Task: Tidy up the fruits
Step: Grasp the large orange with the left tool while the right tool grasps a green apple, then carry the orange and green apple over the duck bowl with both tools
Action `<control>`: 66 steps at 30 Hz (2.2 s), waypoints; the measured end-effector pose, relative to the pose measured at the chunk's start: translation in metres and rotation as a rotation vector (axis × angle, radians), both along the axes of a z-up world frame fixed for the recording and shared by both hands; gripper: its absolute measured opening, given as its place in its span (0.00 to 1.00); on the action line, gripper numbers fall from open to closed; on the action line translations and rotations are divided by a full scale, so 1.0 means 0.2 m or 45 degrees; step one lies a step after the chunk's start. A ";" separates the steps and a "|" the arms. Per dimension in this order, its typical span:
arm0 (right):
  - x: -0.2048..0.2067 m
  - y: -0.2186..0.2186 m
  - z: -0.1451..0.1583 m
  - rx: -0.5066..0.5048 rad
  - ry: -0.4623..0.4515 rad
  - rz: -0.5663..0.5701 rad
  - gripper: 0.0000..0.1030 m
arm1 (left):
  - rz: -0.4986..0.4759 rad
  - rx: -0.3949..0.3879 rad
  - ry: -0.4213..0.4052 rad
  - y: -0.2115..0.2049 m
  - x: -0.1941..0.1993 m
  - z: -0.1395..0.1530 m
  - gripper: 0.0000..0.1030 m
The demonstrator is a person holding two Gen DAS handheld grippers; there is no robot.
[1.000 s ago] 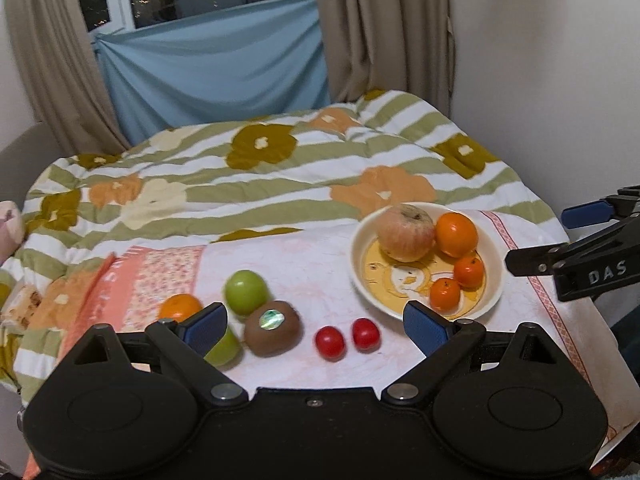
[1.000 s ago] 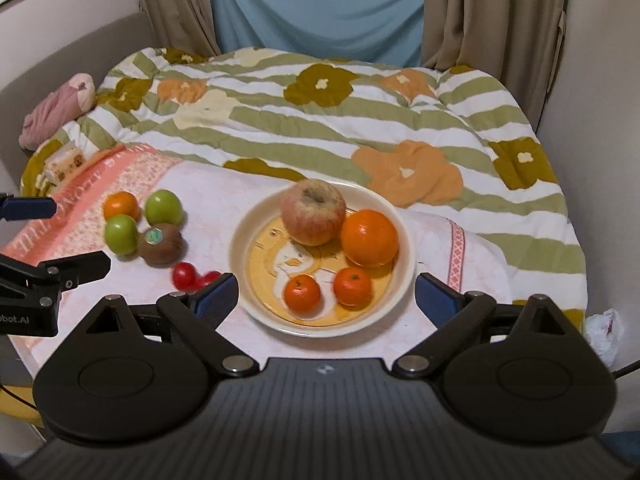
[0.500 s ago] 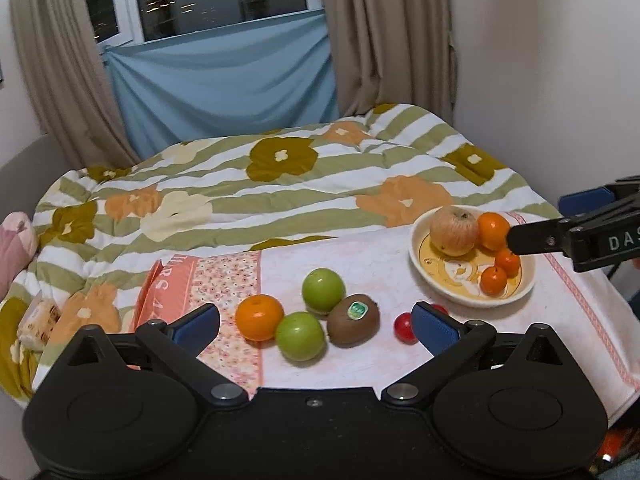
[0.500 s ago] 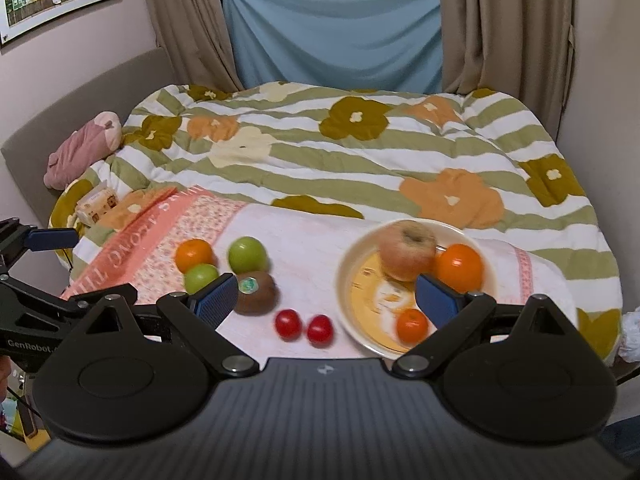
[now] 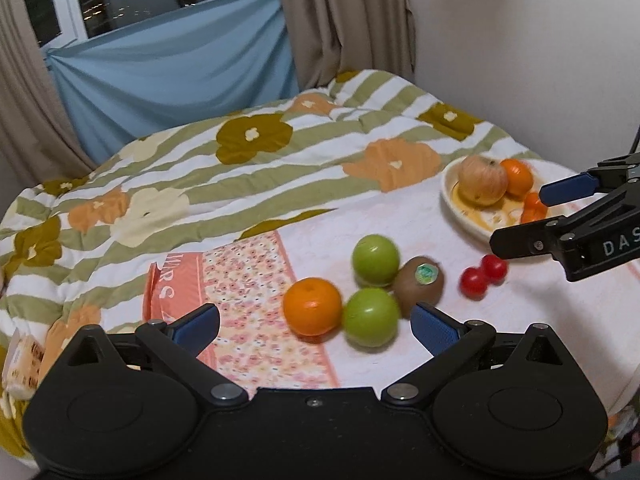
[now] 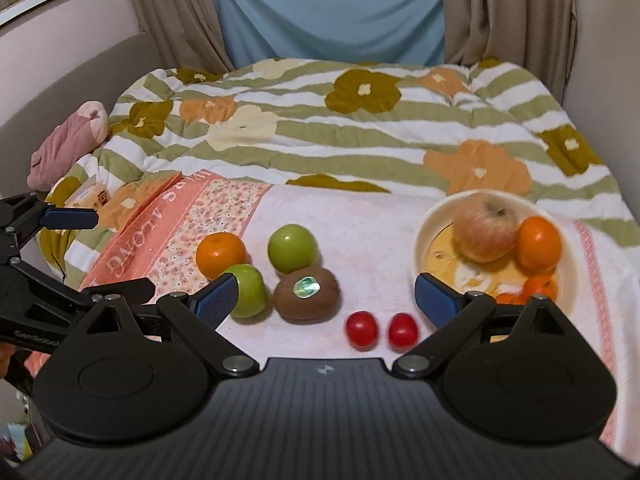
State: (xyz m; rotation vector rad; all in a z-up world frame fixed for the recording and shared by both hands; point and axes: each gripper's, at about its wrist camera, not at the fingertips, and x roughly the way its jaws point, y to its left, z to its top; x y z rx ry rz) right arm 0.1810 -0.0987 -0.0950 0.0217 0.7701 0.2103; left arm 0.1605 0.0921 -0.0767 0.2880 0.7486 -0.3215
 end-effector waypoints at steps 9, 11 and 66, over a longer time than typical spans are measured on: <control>0.12 0.23 -0.20 0.000 0.044 -0.058 1.00 | -0.095 -0.004 0.057 0.15 0.27 -0.18 0.98; 0.13 0.28 -0.25 -0.023 0.034 -0.044 1.00 | -0.116 -0.019 0.070 0.16 0.32 -0.21 0.97; 0.24 0.59 -0.57 -0.226 0.056 0.198 0.64 | -0.182 -0.086 0.305 0.14 0.41 -0.41 0.61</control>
